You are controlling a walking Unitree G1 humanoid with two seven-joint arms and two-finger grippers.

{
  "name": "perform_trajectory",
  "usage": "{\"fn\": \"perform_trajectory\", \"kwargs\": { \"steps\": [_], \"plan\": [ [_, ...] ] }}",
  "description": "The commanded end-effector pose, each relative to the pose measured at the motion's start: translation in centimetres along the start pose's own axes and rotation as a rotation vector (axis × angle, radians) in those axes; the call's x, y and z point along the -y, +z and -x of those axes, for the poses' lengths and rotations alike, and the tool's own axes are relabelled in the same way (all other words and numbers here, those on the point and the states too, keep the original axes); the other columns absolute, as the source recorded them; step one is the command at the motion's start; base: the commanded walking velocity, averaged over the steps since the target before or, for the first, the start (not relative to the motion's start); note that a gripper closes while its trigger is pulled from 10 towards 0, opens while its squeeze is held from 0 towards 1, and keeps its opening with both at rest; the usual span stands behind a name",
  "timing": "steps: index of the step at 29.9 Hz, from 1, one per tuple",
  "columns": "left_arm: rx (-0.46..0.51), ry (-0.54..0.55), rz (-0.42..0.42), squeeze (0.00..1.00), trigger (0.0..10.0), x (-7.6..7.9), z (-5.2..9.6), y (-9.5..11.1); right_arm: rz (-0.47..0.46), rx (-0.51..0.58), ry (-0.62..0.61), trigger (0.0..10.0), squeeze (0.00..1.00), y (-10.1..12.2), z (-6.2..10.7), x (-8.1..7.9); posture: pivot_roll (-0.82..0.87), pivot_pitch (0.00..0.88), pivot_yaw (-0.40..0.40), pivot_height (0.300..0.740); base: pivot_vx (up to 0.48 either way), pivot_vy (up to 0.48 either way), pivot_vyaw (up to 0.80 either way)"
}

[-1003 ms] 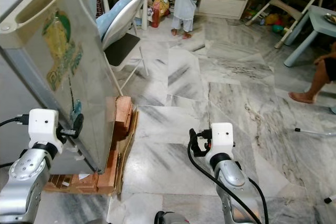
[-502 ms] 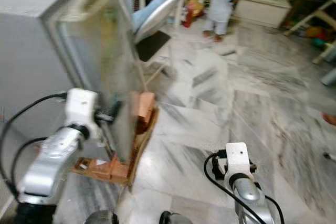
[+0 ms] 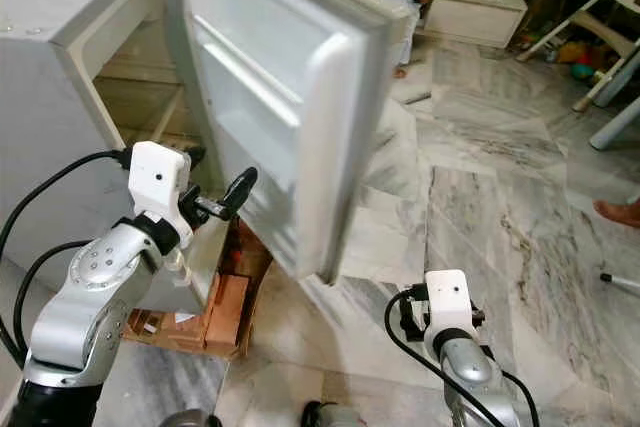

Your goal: Restocking fridge

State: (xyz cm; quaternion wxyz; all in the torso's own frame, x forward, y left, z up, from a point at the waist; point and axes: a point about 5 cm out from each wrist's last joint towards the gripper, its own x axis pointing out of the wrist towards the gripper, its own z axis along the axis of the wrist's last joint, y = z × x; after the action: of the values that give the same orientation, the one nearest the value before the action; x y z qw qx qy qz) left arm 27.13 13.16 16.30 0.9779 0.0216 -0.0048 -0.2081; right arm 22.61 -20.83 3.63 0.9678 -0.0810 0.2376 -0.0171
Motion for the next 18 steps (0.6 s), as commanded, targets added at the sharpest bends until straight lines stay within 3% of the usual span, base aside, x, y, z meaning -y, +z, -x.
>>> {"fn": "perform_trajectory", "kwargs": {
  "steps": [1,4,7,18],
  "plan": [
    [-0.015,0.021,0.011,0.0,10.0,-0.3,0.4,-0.5,-0.009,0.053,-0.004,10.0,0.0,0.9,0.0,0.1,0.05,0.081,-0.084,0.74,0.0,-0.424,0.0],
    [-0.034,0.035,0.007,0.0,10.0,-0.3,0.9,-1.1,-0.022,0.083,0.01,10.0,0.0,1.5,-0.2,-0.4,0.05,0.08,-0.081,0.74,0.0,-0.45,0.0],
    [-0.015,0.125,0.026,0.0,10.0,-0.6,1.6,-1.2,-0.044,0.124,0.006,10.0,0.0,2.4,-0.4,-0.7,0.05,0.079,-0.077,0.74,0.0,-0.462,0.0],
    [-0.055,0.176,0.013,0.0,10.0,-0.4,2.5,-2.4,-0.067,0.186,0.019,10.0,0.0,3.6,-0.9,-1.5,0.06,0.079,-0.075,0.74,0.022,-0.441,0.0]
  ]
}}
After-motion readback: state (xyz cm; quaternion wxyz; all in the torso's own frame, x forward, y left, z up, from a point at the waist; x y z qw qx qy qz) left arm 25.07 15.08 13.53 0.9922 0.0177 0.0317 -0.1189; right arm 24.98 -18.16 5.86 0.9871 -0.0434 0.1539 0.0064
